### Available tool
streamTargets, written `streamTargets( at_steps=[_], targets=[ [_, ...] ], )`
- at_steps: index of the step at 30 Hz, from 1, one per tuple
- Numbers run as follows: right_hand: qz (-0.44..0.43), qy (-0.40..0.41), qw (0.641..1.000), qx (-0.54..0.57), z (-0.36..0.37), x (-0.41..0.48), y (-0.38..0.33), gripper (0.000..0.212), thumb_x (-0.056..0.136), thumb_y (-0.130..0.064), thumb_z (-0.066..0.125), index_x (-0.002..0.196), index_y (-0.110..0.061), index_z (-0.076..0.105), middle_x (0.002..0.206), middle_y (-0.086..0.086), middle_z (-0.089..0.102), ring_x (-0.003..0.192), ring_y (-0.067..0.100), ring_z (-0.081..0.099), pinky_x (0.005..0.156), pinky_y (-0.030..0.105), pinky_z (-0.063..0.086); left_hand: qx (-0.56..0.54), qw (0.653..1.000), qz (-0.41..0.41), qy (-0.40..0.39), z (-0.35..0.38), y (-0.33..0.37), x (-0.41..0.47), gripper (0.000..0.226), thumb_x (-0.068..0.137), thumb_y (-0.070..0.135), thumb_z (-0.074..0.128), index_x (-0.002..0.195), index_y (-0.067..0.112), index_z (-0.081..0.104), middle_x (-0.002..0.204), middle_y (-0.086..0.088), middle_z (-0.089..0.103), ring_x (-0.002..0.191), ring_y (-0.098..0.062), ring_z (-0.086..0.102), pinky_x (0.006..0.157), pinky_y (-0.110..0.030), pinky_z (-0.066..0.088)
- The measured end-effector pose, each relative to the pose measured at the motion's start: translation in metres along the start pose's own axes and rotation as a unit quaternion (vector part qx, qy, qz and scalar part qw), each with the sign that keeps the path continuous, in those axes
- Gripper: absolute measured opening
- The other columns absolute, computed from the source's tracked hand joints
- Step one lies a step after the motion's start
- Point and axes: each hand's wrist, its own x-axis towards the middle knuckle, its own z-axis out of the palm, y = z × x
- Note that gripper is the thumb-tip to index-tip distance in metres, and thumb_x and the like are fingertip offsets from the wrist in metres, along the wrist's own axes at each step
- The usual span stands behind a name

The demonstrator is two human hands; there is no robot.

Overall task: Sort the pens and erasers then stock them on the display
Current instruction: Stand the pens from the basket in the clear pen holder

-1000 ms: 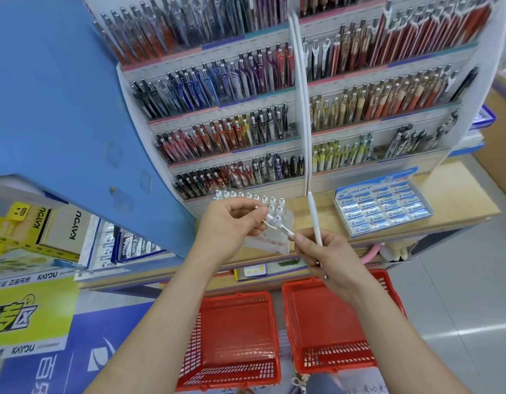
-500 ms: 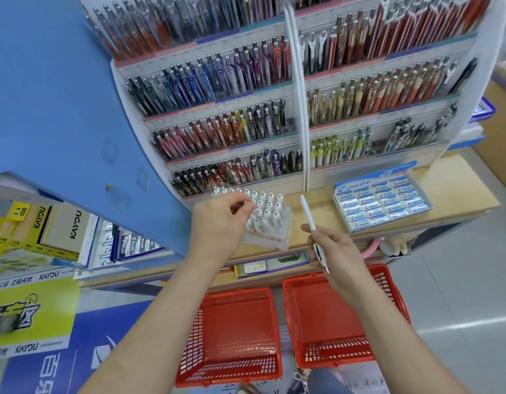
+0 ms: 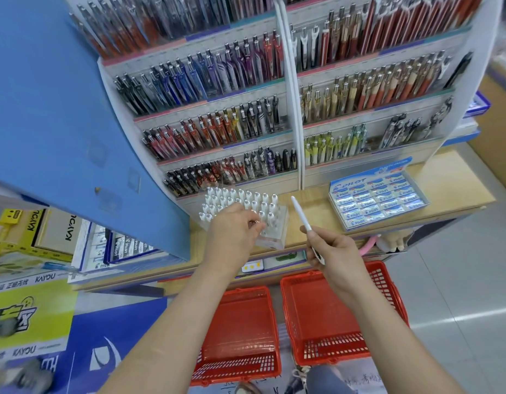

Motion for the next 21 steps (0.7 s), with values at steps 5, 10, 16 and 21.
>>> streamTargets(
  at_steps=[5, 10, 16, 21],
  targets=[
    [0.009, 0.009, 1.000, 0.021, 0.002, 0.000, -0.004, 0.017, 0.093, -0.011, 0.057, 0.104, -0.007, 0.070, 0.063, 0.000, 0.052, 0.058, 0.011, 0.049, 0.053, 0.022, 0.040, 0.042, 0.999, 0.004, -0.020, 0.006, -0.001, 0.004, 0.018, 0.084, 0.032, 0.067, 0.090, 0.016, 0.074, 0.077, 0.007, 0.047, 0.082, -0.014, 0.051, 0.067, -0.022, 0.028],
    [0.041, 0.010, 0.993, 0.112, -0.001, -0.005, -0.015, 0.009, 0.091, -0.007, 0.058, 0.096, -0.007, 0.065, 0.072, 0.007, 0.065, 0.074, 0.022, 0.066, 0.065, 0.029, 0.048, 0.032, 0.999, -0.001, -0.018, -0.004, 0.003, -0.002, 0.026, 0.082, 0.033, 0.068, 0.104, 0.019, 0.069, 0.083, 0.009, 0.048, 0.078, -0.009, 0.046, 0.069, -0.019, 0.033],
    [0.049, -0.073, 0.981, 0.174, 0.009, -0.010, -0.034, 0.009, 0.094, -0.008, 0.049, 0.086, -0.010, 0.051, 0.104, 0.017, 0.071, 0.096, 0.032, 0.069, 0.087, 0.041, 0.052, -0.240, 0.963, -0.064, -0.102, -0.017, 0.042, -0.039, 0.006, 0.088, 0.032, 0.062, 0.083, 0.036, 0.063, 0.068, 0.014, 0.065, 0.064, 0.000, 0.060, 0.065, -0.025, 0.052],
    [0.042, -0.144, 0.972, 0.183, 0.017, -0.015, -0.037, 0.004, 0.091, -0.011, 0.051, 0.087, -0.011, 0.054, 0.114, 0.018, 0.068, 0.103, 0.031, 0.066, 0.087, 0.041, 0.052, -0.450, 0.866, -0.203, -0.078, -0.016, 0.050, -0.044, 0.017, 0.093, 0.017, 0.056, 0.085, 0.024, 0.068, 0.066, -0.004, 0.067, 0.059, -0.015, 0.062, 0.055, -0.022, 0.052]
  ],
)
